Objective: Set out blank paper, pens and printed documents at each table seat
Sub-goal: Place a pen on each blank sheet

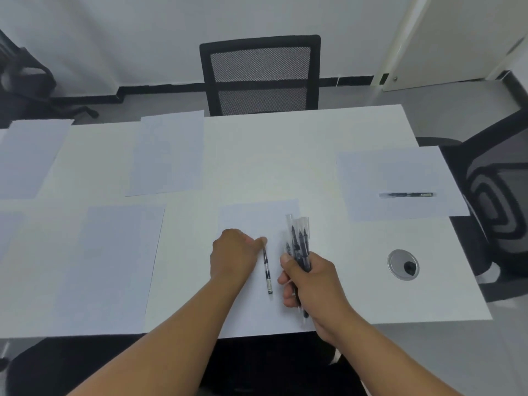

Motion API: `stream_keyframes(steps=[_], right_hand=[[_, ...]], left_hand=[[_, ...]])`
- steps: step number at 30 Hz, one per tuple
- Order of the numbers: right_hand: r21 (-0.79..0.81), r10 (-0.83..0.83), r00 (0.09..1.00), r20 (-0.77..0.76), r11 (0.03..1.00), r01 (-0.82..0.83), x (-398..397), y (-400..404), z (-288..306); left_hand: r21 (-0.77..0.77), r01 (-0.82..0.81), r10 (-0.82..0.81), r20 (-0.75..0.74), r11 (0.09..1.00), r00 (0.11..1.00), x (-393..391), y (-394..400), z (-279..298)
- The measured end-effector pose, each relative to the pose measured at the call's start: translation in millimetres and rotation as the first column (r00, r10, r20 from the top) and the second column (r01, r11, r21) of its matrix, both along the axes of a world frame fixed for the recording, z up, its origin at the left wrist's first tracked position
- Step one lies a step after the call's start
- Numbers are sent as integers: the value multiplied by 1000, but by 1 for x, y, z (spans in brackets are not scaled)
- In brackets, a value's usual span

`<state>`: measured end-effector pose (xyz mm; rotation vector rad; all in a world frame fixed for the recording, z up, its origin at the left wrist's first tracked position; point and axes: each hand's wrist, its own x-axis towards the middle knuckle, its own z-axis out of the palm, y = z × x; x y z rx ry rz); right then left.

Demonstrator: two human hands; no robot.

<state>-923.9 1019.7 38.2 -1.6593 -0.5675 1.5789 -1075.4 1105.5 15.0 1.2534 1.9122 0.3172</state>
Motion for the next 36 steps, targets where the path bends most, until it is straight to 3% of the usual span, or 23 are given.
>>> stream_keyframes(steps=[8,17,26,36], right_hand=[[43,187,977,102,980,-192,-19,-15,42],[183,215,974,70,957,-224,-56,-22,107],[308,321,947,20,899,-311,-78,-51,155],[373,412,911,16,843,-388,-56,-125,177]], left_hand=[[40,-145,139,125,989,982,-27,-25,42],[123,-282,251,222,951,942,-74,-51,113],[208,-383,340,214,900,916,-101,-112,171],[252,-491,450,204,834,870,-75,-221,214]])
